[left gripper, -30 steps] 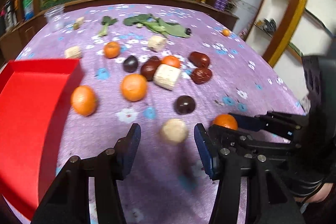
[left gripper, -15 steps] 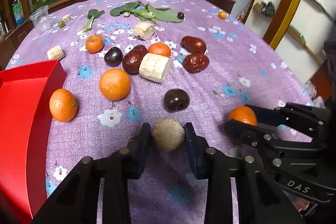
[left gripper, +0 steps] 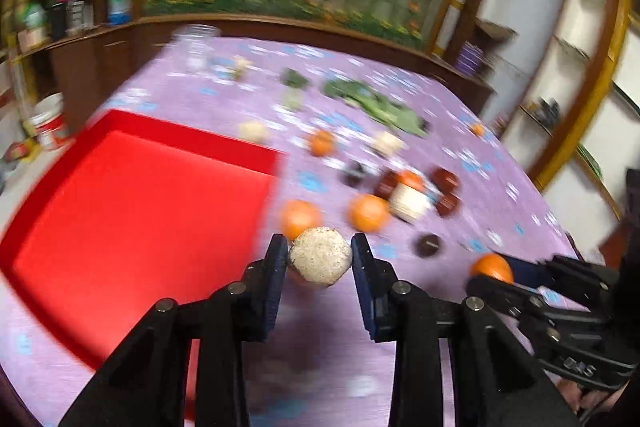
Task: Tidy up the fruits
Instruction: 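Carry the bun and orange over the red tray and release both, then grasp an orange with the left tool while the right tool grasps a dark plum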
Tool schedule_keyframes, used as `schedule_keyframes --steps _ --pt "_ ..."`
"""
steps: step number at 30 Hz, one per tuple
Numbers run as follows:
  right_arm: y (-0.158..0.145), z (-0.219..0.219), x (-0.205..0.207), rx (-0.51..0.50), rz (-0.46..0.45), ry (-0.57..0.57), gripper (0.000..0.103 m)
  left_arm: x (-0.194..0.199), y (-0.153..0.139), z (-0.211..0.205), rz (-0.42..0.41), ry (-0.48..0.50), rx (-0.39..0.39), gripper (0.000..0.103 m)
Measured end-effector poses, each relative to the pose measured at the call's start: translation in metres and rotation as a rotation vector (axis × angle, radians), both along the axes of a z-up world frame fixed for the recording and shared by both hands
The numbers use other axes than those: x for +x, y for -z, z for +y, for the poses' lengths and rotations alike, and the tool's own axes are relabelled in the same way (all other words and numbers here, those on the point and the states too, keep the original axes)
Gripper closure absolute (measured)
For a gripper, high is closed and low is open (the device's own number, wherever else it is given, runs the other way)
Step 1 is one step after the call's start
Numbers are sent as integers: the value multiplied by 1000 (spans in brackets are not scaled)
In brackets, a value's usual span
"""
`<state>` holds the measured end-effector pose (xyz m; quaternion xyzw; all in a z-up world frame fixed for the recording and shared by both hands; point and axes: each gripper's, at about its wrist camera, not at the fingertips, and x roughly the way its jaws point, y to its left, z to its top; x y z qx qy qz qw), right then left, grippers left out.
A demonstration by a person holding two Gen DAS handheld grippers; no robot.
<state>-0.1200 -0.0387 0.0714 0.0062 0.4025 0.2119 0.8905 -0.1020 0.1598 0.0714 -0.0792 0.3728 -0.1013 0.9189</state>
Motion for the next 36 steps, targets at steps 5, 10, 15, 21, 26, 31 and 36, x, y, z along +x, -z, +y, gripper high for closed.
schedule_keyframes --steps 5,10,15,21,26,31,36 --pt "-8 61 13 38 7 -136 66 3 1 61 -6 -189 45 71" --pt "-1 122 27 38 0 -241 65 4 10 103 3 -296 60 71" --pt "15 166 44 28 32 -295 65 8 20 122 25 -319 35 71" --pt "34 190 55 11 64 -314 65 8 27 134 44 -349 10 71" --pt "38 195 56 -2 56 -315 64 7 25 137 34 -361 7 64" --pt "31 192 50 0 10 -312 46 2 16 138 15 -382 13 50" --pt "19 180 43 28 -14 -296 44 -3 6 132 8 -386 35 49"
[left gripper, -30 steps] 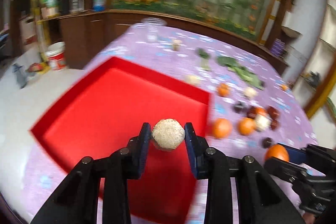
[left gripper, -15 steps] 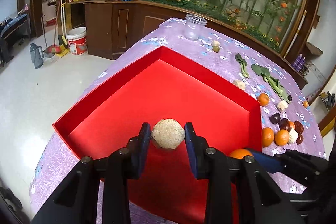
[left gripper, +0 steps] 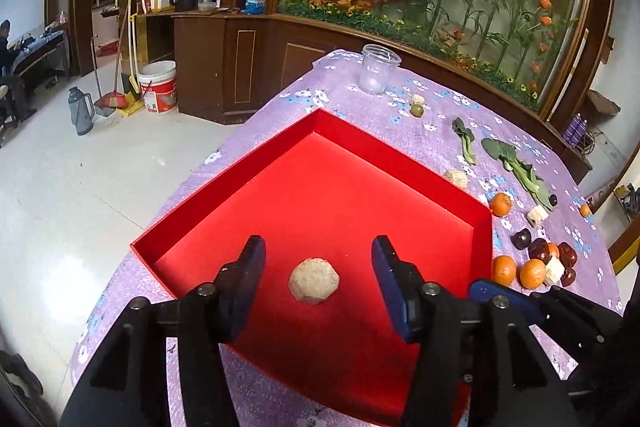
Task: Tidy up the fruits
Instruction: 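Grasp an orange with the left tool while the right tool grasps a dark plum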
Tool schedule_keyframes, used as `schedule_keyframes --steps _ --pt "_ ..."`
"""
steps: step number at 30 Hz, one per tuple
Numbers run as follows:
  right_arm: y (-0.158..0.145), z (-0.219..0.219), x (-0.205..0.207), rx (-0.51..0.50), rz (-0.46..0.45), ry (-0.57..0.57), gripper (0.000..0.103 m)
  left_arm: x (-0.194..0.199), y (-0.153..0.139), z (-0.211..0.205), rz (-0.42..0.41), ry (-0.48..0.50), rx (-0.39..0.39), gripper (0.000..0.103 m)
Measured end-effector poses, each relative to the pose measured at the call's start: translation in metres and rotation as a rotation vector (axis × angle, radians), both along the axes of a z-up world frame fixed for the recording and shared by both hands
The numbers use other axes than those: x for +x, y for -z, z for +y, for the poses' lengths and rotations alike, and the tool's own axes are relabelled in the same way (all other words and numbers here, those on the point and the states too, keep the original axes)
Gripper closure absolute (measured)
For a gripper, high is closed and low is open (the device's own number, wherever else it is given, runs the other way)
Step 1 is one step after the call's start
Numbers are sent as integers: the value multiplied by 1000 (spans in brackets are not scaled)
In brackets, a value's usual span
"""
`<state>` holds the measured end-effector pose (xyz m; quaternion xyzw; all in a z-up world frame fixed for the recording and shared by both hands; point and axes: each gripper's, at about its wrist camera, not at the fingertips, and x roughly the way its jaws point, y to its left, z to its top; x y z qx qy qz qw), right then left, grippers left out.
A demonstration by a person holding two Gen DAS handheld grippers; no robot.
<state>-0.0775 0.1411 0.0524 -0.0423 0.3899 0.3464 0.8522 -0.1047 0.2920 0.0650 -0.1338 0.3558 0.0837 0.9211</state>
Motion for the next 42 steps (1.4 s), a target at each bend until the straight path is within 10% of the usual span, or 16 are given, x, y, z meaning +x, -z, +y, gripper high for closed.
schedule_keyframes --steps 21,32,42 --pt "-13 -147 -26 133 4 266 39 -26 -37 -124 -50 172 253 33" --pt "10 -231 -23 95 40 432 39 -12 -12 -150 31 274 161 29" --pt "28 -221 -2 15 55 392 39 9 9 -175 58 403 112 29"
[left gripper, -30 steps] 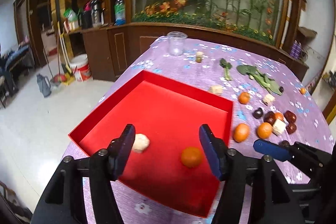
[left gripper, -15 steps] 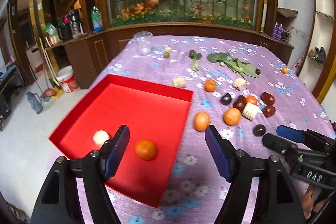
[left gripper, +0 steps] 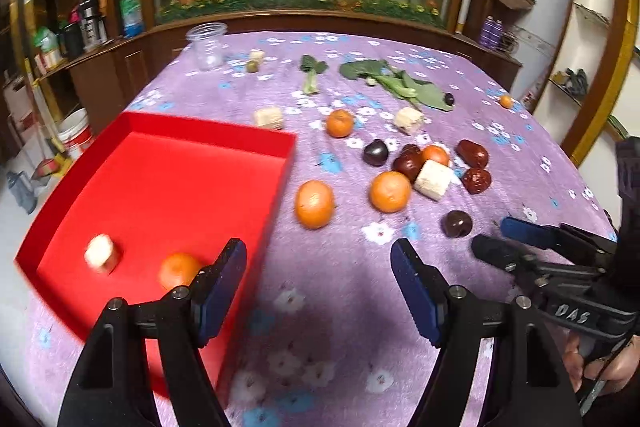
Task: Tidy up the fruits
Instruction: 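Grasp an orange with the left tool while the right tool grasps a dark plum, then carry the orange and plum into the red tray and release both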
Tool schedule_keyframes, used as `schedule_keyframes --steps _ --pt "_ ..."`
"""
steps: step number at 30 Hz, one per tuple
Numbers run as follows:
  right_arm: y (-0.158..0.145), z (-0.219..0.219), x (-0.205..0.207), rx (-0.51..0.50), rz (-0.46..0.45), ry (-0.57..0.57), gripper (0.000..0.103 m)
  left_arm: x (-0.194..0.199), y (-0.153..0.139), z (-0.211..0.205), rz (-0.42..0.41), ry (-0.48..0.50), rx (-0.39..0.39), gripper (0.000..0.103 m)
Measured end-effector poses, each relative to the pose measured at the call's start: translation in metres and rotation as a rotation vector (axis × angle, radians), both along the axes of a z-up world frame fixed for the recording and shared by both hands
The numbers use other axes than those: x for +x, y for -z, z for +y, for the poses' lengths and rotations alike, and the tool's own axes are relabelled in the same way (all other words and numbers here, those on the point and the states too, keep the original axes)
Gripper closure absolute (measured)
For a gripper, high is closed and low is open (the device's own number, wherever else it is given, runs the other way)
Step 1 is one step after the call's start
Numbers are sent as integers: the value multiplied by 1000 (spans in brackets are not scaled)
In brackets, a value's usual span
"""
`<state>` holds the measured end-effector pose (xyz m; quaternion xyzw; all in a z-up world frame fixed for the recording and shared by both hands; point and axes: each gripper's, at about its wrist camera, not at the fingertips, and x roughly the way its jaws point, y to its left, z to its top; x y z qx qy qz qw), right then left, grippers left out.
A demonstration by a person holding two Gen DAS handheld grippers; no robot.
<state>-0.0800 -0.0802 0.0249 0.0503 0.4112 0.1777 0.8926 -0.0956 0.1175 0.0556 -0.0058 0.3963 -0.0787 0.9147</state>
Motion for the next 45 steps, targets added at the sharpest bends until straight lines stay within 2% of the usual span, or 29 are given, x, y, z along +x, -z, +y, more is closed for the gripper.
schedule_keyframes --steps 4,10,13,17,22,28,30,31,32,35,39,45 --pt "6 5 13 -23 19 -7 39 22 -1 -12 10 67 -20 31" --pt "10 11 22 -38 36 -37 40 61 10 -40 48 163 -1 54" --pt "11 15 22 -77 26 -47 40 80 22 -48 101 190 -23 55" --pt "17 15 29 -76 56 -50 40 90 34 -56 133 213 -17 55" --pt "17 19 30 -106 40 -56 40 92 42 -69 137 244 11 57" --pt "18 22 32 -152 25 -51 50 90 45 -79 107 245 65 60" --pt "18 24 32 -162 23 -50 53 90 45 -81 96 243 72 64" --pt "18 24 32 -168 22 -49 59 90 46 -81 93 237 81 69" --pt "18 24 32 -174 21 -47 66 89 46 -81 91 236 85 70" --pt "18 23 32 -165 22 -48 73 88 46 -81 85 228 82 71" --pt "17 21 30 -144 30 -43 74 85 43 -77 95 213 69 71" --pt "11 19 21 -134 29 -34 75 65 32 -67 67 187 48 71"
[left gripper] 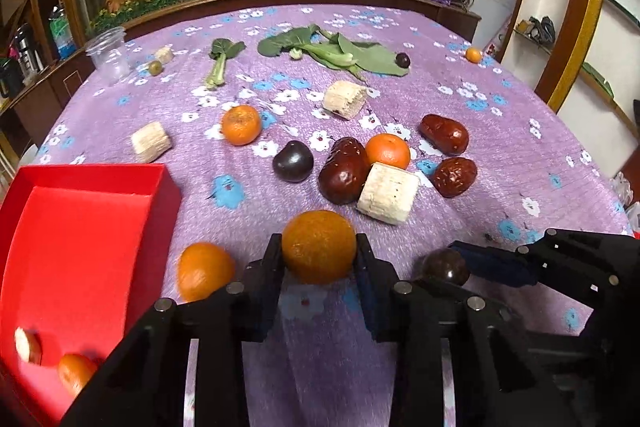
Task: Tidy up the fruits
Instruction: 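Carry the orange and plum into the red tray and release both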
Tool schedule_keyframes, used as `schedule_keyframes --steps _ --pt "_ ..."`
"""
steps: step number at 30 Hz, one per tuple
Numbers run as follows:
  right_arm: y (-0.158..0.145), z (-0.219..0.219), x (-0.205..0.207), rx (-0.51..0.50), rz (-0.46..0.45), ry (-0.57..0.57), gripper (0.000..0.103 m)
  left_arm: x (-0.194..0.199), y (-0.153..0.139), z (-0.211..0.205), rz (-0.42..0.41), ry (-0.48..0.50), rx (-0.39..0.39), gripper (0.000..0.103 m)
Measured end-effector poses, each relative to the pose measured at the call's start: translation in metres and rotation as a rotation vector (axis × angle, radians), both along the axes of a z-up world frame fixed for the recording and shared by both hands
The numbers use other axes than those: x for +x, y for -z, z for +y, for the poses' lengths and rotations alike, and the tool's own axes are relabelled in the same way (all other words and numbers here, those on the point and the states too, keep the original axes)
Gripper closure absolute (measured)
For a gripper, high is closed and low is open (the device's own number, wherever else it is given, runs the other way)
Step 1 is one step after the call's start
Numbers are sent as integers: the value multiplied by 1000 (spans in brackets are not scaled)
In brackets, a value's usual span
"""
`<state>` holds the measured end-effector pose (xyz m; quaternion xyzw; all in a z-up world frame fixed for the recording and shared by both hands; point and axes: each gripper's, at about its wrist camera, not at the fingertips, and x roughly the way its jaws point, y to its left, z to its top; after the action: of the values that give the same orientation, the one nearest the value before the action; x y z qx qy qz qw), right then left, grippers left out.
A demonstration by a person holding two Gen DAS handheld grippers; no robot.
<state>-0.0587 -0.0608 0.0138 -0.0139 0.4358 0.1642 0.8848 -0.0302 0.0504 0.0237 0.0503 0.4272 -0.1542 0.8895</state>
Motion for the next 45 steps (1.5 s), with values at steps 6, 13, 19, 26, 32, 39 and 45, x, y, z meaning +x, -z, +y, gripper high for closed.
schedule_keyframes --steps 6,13,19,26,32,39,45 --pt "-11 6 -18 -3 -24 -13 75 -24 -15 20 -45 -56 -6 71" --pt "-26 15 -40 5 -58 -24 75 -55 -39 64 -92 -154 -68 70" --pt "-36 28 -60 21 -84 -49 75 -79 -53 105 -127 -245 -112 70" --pt "-47 54 -72 44 -107 -121 75 -90 -48 158 -122 -378 -140 70" --pt "-52 95 -56 77 -71 -205 74 -89 -34 188 -93 -445 -151 70" --pt "-59 146 -27 67 -85 -272 74 -81 -26 205 -75 -461 -155 70" --pt "-48 186 7 37 -56 -310 74 -76 -20 222 -63 -501 -169 70"
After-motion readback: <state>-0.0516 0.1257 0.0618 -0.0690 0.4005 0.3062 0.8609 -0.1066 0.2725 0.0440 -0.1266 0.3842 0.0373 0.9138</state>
